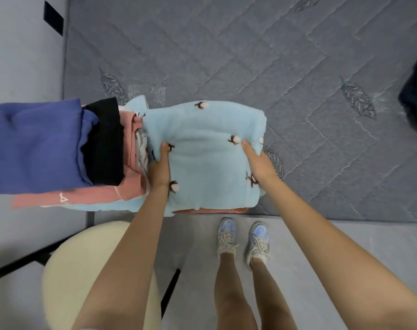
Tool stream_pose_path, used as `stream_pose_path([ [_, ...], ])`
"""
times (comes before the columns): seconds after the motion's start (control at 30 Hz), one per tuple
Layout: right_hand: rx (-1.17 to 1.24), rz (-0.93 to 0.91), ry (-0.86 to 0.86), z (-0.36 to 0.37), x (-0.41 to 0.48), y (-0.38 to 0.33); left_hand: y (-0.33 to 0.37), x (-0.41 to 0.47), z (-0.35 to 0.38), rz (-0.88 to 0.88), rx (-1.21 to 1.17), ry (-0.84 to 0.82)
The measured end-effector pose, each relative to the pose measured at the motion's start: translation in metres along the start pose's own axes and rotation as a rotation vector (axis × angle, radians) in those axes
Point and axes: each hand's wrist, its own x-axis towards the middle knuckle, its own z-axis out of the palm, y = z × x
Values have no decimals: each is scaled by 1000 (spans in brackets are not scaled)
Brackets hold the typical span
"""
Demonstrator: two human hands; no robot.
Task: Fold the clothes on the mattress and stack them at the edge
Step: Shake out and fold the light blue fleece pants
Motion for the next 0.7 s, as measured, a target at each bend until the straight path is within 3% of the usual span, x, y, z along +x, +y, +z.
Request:
stream_pose_path([
  [0.17, -130, -61, 17, -13, -37, -22, 26, -40, -14, 171, 67, 95],
  [0.3, -489, -88, 133, -28, -84, -44, 61, -81, -19, 334, 275, 89],
  [0.5, -871, -326, 185, -51, -145, -71, 95, -134, -26, 432, 621, -18],
  [0.7, -924, -345, 255, -80, -178, -76, 117, -166, -37, 793, 837, -89],
])
